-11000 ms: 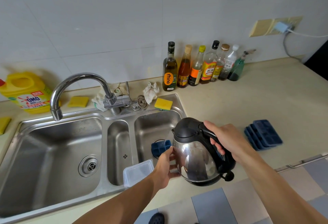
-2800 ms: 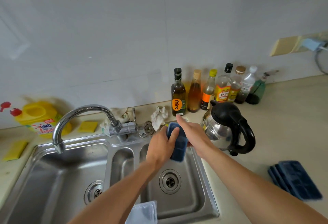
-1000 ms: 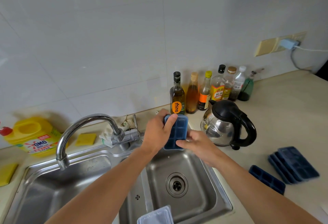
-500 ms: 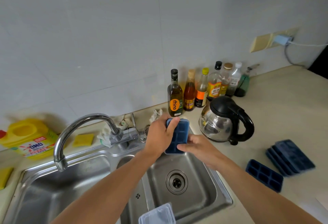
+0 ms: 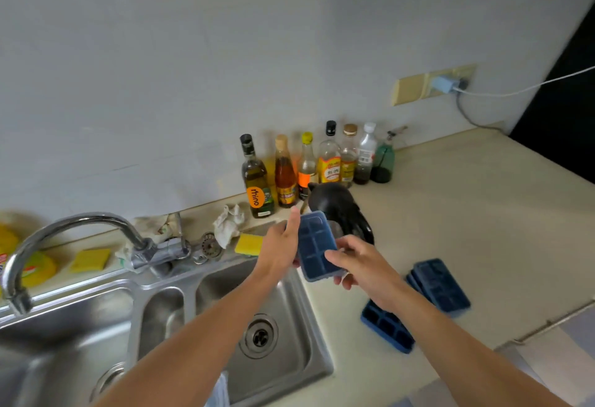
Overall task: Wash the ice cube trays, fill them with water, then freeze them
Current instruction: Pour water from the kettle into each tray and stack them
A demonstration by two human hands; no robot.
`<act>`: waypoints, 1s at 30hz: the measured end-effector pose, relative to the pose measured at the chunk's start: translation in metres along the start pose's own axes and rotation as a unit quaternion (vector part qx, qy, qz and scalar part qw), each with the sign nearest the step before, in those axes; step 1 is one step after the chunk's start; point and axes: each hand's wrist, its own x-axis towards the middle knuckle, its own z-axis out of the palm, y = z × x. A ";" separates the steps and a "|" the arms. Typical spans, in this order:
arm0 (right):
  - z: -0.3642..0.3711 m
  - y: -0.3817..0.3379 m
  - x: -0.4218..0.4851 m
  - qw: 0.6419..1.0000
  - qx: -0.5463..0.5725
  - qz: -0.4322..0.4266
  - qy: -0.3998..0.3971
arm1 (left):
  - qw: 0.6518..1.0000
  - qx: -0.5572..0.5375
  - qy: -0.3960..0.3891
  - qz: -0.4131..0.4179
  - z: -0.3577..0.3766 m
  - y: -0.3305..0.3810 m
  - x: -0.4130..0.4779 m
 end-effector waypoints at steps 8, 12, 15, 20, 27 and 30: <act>-0.138 0.039 -0.048 0.986 -0.062 0.041 0.150 | 0.993 -0.030 -0.110 -0.027 0.143 0.010 -0.046; -0.175 0.070 -0.061 0.981 -0.061 0.089 0.162 | 0.989 -0.025 -0.137 -0.051 0.198 0.009 -0.061; -0.192 0.087 -0.068 0.977 -0.071 0.108 0.168 | 0.988 -0.013 -0.137 -0.066 0.224 0.010 -0.067; -0.206 0.099 -0.067 0.977 -0.089 0.100 0.168 | 0.985 0.010 -0.145 -0.097 0.246 0.011 -0.067; -0.206 0.112 -0.063 0.973 -0.154 0.083 0.150 | 0.978 -0.001 -0.153 -0.142 0.251 0.002 -0.064; -0.209 0.112 -0.061 0.970 -0.182 0.073 0.146 | 0.978 -0.012 -0.152 -0.145 0.251 -0.001 -0.063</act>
